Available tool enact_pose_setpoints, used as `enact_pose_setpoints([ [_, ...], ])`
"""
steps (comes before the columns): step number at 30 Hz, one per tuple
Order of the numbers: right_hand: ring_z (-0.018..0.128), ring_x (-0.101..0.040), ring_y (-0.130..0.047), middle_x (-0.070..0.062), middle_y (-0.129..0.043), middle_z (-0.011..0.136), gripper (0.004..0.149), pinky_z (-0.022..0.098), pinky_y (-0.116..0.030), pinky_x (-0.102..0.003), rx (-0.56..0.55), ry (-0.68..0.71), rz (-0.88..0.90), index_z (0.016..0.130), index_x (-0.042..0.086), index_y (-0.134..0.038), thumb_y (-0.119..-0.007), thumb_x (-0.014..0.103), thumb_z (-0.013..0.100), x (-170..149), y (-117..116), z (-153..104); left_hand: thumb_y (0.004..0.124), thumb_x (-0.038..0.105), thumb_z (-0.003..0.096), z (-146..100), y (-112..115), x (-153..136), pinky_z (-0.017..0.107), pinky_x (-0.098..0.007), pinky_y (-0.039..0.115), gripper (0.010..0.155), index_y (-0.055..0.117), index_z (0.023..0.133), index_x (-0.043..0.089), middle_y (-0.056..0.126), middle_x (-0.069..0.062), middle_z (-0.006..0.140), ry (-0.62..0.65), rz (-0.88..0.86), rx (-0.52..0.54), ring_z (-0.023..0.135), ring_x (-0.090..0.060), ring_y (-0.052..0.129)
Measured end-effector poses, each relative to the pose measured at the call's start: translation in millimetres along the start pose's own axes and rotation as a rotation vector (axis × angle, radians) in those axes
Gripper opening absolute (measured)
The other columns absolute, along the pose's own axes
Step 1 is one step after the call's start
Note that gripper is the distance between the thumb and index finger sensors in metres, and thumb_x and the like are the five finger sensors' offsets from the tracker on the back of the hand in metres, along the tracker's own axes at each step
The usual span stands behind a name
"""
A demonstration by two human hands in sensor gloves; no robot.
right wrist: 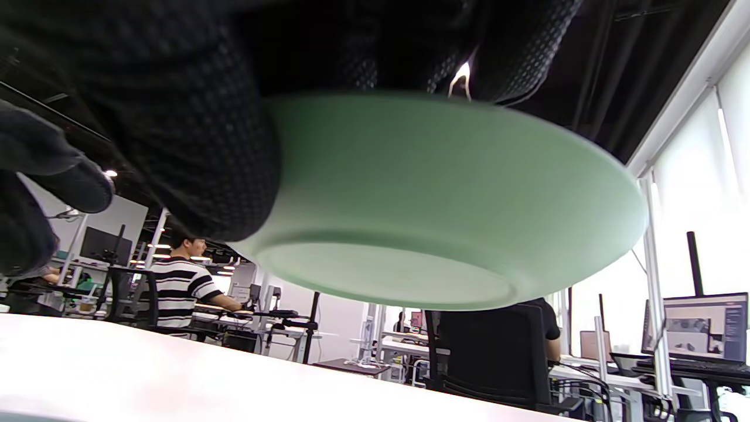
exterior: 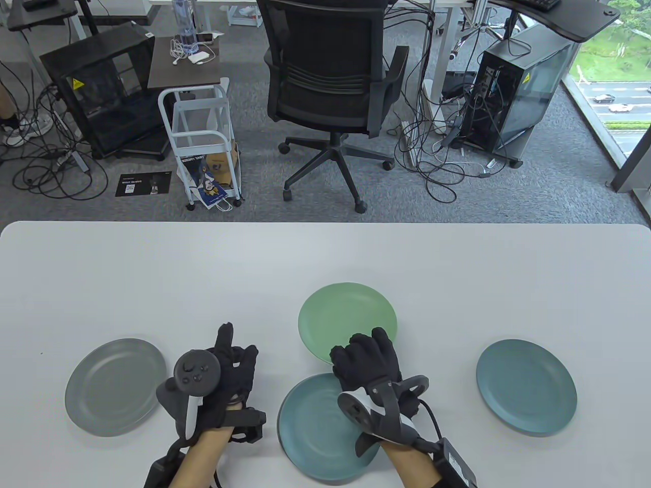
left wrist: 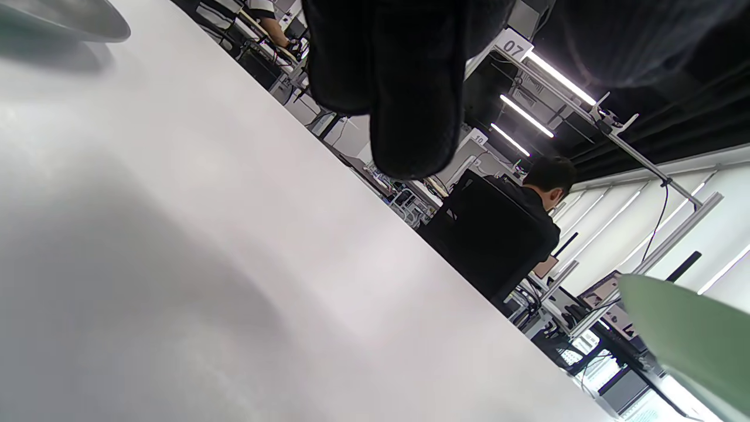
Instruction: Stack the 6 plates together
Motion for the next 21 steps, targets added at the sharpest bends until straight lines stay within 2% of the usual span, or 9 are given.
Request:
enact_pose_setpoints([
  [12, 0.081, -0.013, -0.087, 0.012, -0.096, 0.065, 0.038, 0.076, -0.058, -0.05, -0.033, 0.132, 0.063, 0.072, 0.033, -0.088, -0.098, 0.045, 0.038, 35.1, 7.4, 0.5, 0.076, 0.061, 0.0356, 2.2, 7.9, -5.8, 0.083, -0.047, 0.041, 0.075, 0.058, 0.1, 0.026, 0.104, 0.011, 0.065, -0.048, -0.139, -0.088, 0.081, -0.013, 0.09],
  [21, 0.082, -0.013, -0.087, 0.013, -0.096, 0.065, 0.038, 0.076, -0.058, -0.05, -0.035, 0.194, 0.128, 0.072, 0.033, -0.088, -0.098, 0.045, 0.038, 53.6, 8.5, -2.2, 0.076, 0.06, 0.0355, 3.2, 25.5, -17.3, 0.082, -0.047, 0.044, 0.076, 0.061, 0.097, 0.019, 0.106, 0.011, 0.058, -0.156, -0.314, -0.23, 0.075, -0.013, 0.094],
])
Point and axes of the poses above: the tracker on the back of each hand, its own x axis roughly to the thumb side, its own z axis roughly from the wrist to the fingertips, y = z × x, the point moved 4 cm from there along z, roughly from the wrist to the fingertips
